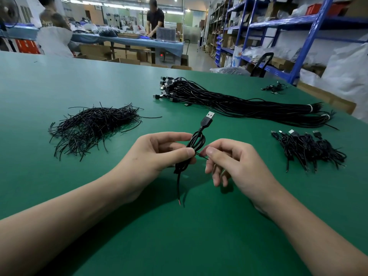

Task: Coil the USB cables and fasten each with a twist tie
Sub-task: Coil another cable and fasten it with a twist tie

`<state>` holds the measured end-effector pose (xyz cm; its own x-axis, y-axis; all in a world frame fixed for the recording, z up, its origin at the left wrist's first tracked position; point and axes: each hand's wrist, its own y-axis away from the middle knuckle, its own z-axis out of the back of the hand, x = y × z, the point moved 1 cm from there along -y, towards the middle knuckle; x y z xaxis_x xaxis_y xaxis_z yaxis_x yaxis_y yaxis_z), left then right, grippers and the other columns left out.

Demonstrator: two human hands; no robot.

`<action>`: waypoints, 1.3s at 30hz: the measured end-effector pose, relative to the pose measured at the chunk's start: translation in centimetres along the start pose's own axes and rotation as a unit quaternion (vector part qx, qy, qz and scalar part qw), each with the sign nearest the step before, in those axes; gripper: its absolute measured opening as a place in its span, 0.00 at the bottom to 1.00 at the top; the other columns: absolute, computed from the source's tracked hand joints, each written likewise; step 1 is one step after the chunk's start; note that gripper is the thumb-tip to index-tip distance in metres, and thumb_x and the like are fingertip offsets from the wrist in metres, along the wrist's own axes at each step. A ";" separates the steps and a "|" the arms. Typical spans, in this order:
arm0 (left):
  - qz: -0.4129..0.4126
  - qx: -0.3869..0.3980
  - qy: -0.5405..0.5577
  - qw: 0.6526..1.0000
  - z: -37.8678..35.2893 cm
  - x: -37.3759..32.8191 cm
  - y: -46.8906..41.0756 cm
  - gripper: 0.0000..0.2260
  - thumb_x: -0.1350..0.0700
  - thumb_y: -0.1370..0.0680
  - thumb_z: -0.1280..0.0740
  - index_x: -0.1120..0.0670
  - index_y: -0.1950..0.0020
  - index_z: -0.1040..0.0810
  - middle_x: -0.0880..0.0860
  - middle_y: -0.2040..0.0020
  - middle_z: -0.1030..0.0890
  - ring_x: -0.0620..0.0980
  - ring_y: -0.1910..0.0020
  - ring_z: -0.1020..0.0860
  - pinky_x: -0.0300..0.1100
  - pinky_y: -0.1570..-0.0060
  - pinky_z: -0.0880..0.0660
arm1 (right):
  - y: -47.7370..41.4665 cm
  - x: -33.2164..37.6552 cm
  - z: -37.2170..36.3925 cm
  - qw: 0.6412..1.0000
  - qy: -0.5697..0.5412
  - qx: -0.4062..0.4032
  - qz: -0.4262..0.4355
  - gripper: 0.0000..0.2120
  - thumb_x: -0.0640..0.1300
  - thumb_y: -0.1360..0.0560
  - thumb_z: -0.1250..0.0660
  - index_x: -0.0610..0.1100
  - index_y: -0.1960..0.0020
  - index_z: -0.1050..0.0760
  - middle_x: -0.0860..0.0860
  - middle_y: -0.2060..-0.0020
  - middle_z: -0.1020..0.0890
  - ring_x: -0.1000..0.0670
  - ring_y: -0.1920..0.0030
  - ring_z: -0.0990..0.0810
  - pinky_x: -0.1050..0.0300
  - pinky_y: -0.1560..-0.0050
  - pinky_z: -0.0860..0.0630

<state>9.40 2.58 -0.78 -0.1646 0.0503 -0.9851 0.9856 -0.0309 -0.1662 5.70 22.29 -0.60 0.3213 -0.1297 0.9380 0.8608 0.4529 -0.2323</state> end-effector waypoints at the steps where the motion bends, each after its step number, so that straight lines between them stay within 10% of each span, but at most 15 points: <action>1: -0.003 -0.001 0.004 1.000 0.0 0.0 0.0 0.19 0.54 0.32 0.24 0.55 0.42 0.17 0.57 0.56 0.13 0.49 0.56 0.15 0.34 0.53 0.22 | 0.0 0.0 -0.1 1.000 0.004 0.008 -0.002 0.11 0.51 0.23 0.35 0.44 0.56 0.20 0.48 0.68 0.18 0.49 0.73 0.23 0.60 0.74 0.31; 12: -0.039 0.028 -0.016 0.999 -0.3 -0.3 0.3 0.15 0.57 0.31 0.25 0.55 0.45 0.16 0.51 0.60 0.16 0.53 0.55 0.13 0.37 0.53 0.20 | 0.2 0.0 -0.6 0.997 -0.033 0.040 -0.050 0.11 0.45 0.21 0.33 0.49 0.62 0.21 0.51 0.71 0.24 0.55 0.74 0.30 0.65 0.75 0.37; 17: -0.097 0.015 -0.155 0.983 -0.4 -0.1 0.5 0.14 0.65 0.26 0.24 0.51 0.44 0.16 0.52 0.57 0.14 0.51 0.57 0.13 0.36 0.55 0.20 | 0.7 0.4 -1.1 0.982 0.175 -0.020 0.064 0.09 0.42 0.21 0.32 0.41 0.60 0.24 0.43 0.69 0.27 0.54 0.69 0.33 0.55 0.68 0.37; 26: -0.239 -0.031 -0.342 0.908 -0.9 -0.9 1.2 0.17 0.63 0.29 0.22 0.52 0.42 0.15 0.44 0.58 0.15 0.39 0.61 0.16 0.31 0.51 0.21 | 1.1 0.2 -2.1 0.982 0.164 -0.075 0.049 0.10 0.42 0.22 0.32 0.40 0.61 0.24 0.56 0.73 0.32 0.57 0.71 0.36 0.62 0.72 0.39; 39: -0.212 -0.041 -0.336 0.917 -0.9 -1.3 1.1 0.13 0.65 0.28 0.25 0.53 0.46 0.16 0.47 0.61 0.15 0.42 0.63 0.16 0.30 0.55 0.21 | 1.7 1.6 -2.3 0.922 0.345 -0.130 0.121 0.13 0.48 0.24 0.32 0.48 0.64 0.32 0.52 0.75 0.32 0.50 0.72 0.33 0.50 0.70 0.32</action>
<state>10.77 3.40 0.34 -0.4924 -0.5863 -0.6433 0.8230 -0.0729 -0.5634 8.63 20.83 -0.11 0.6133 -0.6235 0.4849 0.7680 0.3273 -0.5505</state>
